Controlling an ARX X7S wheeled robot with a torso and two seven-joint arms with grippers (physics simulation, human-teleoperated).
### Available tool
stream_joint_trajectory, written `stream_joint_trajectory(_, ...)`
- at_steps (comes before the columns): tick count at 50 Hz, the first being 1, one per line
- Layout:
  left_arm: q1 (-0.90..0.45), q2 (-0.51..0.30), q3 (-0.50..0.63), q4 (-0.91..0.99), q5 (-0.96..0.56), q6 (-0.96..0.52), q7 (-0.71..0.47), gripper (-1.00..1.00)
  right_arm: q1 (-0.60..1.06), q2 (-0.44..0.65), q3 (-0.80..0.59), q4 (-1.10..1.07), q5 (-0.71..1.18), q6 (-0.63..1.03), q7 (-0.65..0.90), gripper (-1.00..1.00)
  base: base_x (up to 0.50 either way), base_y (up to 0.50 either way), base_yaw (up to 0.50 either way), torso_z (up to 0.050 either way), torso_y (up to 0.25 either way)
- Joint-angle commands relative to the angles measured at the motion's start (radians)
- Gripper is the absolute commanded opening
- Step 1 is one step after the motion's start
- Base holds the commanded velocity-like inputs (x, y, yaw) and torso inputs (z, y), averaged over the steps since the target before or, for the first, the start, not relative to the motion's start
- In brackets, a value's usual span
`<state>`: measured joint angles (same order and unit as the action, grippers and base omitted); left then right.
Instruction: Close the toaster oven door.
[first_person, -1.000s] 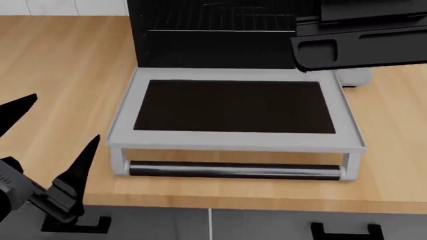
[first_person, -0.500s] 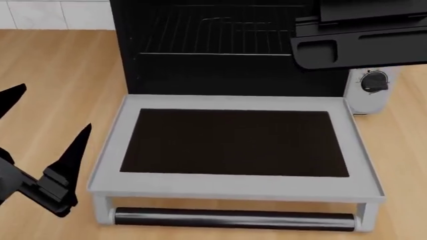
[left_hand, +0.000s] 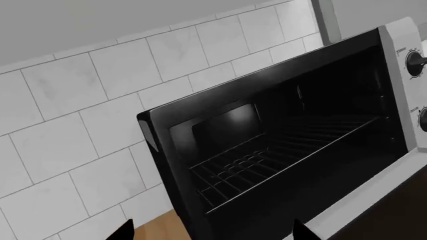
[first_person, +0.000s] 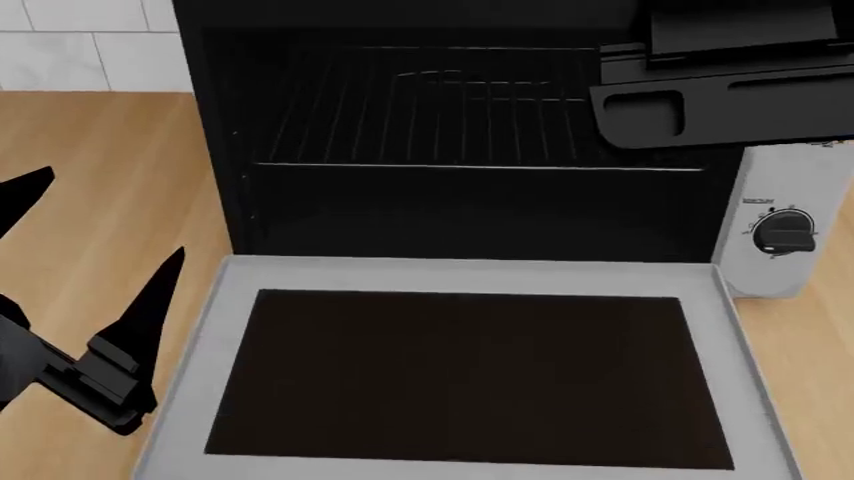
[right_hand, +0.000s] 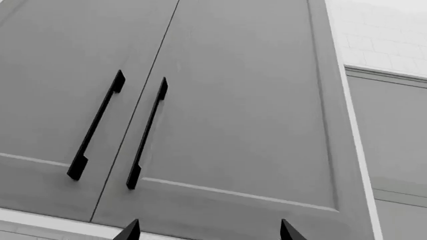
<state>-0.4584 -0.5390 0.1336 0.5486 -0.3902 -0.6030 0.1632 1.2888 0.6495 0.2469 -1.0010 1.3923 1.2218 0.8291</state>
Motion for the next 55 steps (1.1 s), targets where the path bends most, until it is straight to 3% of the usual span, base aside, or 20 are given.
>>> stream_joint_trajectory(1, 0.005, -0.001, 0.000, -0.006, -0.001, 0.010, 0.000, 1.00, -0.005, 0.006, -0.005, 0.002, 0.005, -0.017, 0.005, 1.00, 0.11, 0.00, 0.00, 0.000, 0.000)
stream_joint_trajectory(15, -0.007, -0.021, -0.005, 0.001, -0.011, 0.002, 0.011, 1.00, 0.004, 0.011, -0.024, 0.004, 0.012, -0.029, 0.015, 1.00, 0.00, 0.00, 0.00, 0.000, 0.000)
stream_joint_trajectory(29, -0.086, -0.258, 0.018, 0.045, 0.076, 0.023, 0.153, 1.00, 0.024, 0.023, -0.039, 0.009, 0.038, -0.039, 0.038, 1.00, 0.00, 0.00, 0.00, 0.000, 0.000)
stream_joint_trajectory(36, -0.092, -0.313, 0.028, 0.037, 0.105, 0.037, 0.184, 1.00, 0.031, 0.034, -0.045, 0.008, 0.057, -0.041, 0.053, 1.00, 0.00, 0.00, 0.00, 0.000, 0.000)
stream_joint_trajectory(55, -0.177, -0.457, 0.184, -0.119, 0.272, 0.307, 0.398, 1.00, 0.044, 0.058, -0.052, 0.008, 0.101, -0.058, 0.091, 1.00, 0.00, 0.00, 0.00, 0.000, 0.000)
